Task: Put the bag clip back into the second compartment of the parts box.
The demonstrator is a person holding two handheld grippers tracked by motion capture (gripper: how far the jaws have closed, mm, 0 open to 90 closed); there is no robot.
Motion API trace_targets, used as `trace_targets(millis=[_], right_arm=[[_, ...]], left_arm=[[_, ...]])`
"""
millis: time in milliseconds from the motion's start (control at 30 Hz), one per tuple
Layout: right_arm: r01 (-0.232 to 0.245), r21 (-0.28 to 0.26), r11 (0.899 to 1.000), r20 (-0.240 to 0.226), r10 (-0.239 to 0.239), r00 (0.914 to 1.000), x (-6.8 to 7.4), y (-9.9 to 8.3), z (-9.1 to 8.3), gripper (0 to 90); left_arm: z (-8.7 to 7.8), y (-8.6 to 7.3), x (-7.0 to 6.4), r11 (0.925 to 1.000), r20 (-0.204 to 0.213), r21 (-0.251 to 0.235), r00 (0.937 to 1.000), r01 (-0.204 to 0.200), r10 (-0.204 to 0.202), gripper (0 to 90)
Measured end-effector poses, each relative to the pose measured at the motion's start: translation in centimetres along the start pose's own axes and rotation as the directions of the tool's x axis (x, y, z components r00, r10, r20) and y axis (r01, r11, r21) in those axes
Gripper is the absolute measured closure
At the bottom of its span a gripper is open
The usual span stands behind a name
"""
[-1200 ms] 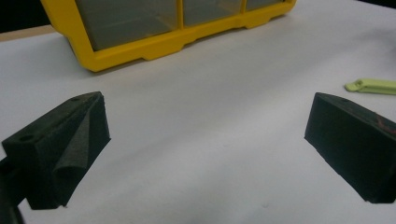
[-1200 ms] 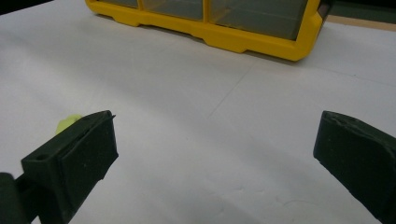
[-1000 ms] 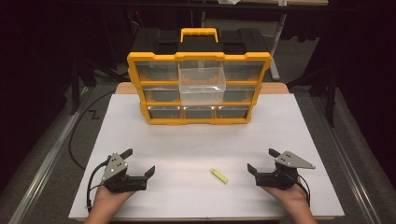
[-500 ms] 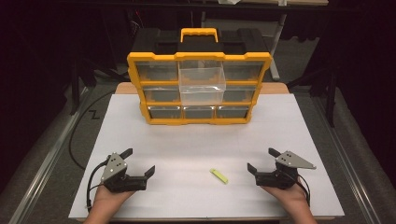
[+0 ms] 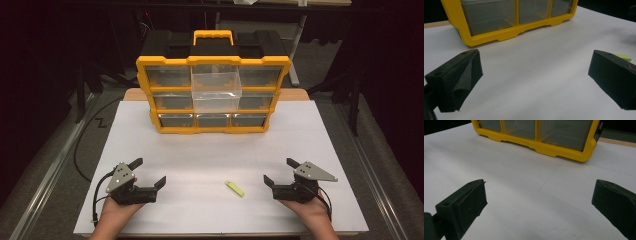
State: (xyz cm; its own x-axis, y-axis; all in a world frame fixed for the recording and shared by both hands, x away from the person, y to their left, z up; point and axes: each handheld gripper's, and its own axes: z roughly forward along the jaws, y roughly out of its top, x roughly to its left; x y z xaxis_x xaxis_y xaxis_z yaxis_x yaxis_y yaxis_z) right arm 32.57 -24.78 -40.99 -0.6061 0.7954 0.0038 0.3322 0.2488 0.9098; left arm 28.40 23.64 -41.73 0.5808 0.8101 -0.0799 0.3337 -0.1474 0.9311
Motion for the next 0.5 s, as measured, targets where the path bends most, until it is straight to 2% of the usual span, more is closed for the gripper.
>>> trace_targets(millis=[200, 500], right_arm=[[0.003, -0.015, 1.000, -0.009, -0.003, 1.0000, 0.1, 0.5, 0.3, 0.1], [0.016, -0.003, 1.000, -0.022, -0.016, 0.9996, 0.5, 1.7, 1.7, 0.1]], left_arm=[[0.0, 0.0, 0.1, 1.0000, 0.002, -0.005, 1.0000, 0.008, -0.008, 0.3], [0.1, 0.0, 0.2, 0.9999, -0.003, -0.001, 0.9999, 0.011, -0.011, 0.4]])
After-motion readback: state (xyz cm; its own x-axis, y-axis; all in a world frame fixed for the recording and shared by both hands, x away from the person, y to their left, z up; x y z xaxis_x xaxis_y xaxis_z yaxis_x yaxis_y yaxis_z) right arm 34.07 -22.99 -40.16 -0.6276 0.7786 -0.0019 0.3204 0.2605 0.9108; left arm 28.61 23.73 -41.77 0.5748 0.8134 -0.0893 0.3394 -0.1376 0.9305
